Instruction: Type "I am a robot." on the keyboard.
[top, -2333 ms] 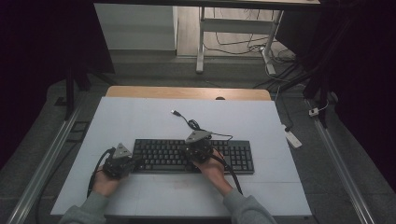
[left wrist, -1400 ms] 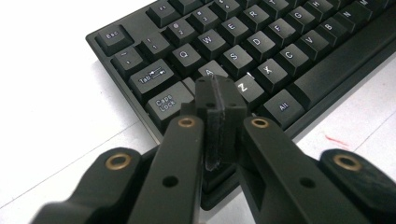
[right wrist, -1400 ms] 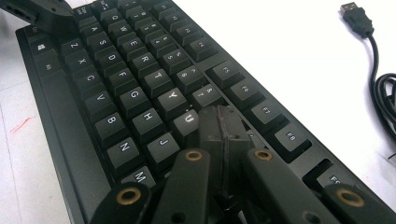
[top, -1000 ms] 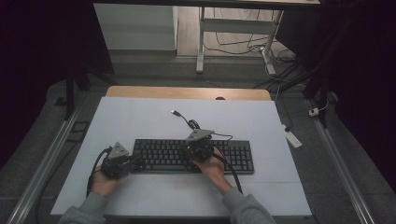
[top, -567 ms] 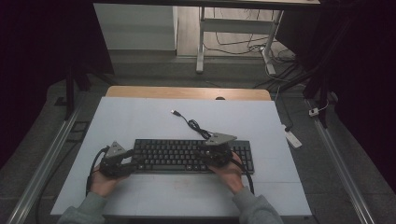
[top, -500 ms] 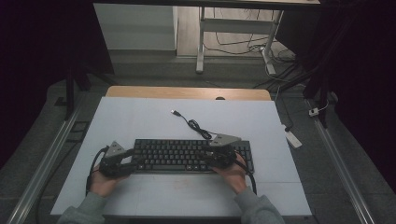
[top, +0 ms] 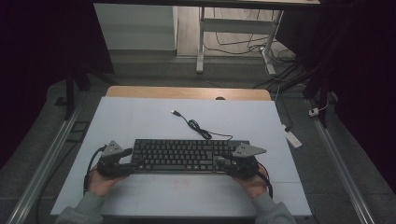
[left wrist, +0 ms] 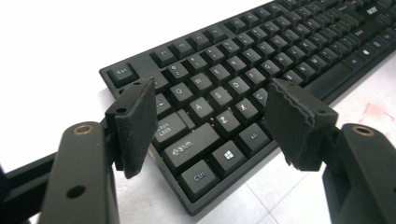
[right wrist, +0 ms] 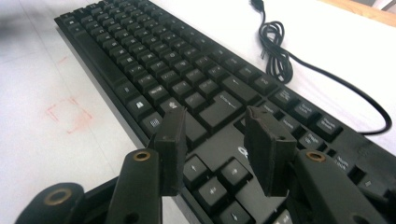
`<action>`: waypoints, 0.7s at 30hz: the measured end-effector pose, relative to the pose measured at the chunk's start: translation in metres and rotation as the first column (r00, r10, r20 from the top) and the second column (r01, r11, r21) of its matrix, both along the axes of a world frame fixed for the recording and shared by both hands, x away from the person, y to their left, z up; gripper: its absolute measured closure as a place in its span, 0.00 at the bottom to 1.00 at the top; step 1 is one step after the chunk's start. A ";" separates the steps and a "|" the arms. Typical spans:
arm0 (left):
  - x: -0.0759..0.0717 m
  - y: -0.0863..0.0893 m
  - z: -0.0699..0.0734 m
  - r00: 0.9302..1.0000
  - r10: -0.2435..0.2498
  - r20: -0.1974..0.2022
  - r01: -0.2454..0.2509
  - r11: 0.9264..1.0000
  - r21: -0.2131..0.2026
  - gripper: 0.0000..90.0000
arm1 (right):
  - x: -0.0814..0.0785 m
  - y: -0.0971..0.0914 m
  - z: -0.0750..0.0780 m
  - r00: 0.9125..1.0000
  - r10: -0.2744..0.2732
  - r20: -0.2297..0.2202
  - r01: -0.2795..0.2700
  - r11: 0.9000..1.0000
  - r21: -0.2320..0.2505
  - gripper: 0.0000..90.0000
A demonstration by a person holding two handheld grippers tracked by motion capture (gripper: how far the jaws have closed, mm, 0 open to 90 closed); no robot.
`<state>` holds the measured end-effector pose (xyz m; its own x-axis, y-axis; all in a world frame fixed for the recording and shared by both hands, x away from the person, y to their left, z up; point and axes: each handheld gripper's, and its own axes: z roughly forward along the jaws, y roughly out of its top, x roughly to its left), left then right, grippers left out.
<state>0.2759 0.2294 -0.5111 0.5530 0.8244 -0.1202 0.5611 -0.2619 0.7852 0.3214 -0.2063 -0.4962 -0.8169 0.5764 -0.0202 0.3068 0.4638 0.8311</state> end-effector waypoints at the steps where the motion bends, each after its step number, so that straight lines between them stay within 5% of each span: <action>1: 0.000 0.000 0.000 1.000 -0.009 0.001 0.009 1.000 -0.001 0.41 | 0.000 -0.001 -0.001 1.000 -0.001 -0.002 0.001 1.000 -0.001 0.66; 16: -0.002 -0.007 0.011 0.995 -0.095 0.003 0.095 0.995 0.012 0.54 | 0.001 -0.002 -0.001 1.000 -0.010 -0.007 0.010 1.000 0.005 0.65; 21: 0.001 -0.014 0.018 0.991 -0.133 -0.005 0.133 0.991 0.028 0.65 | 0.000 -0.003 0.000 1.000 -0.016 -0.007 0.016 1.000 0.021 0.64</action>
<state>0.2768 0.2150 -0.4930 0.6574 0.7469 -0.0997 0.5225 -0.3566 0.7745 0.3217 -0.2091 -0.4966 -0.8075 0.5899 -0.0026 0.3194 0.4409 0.8388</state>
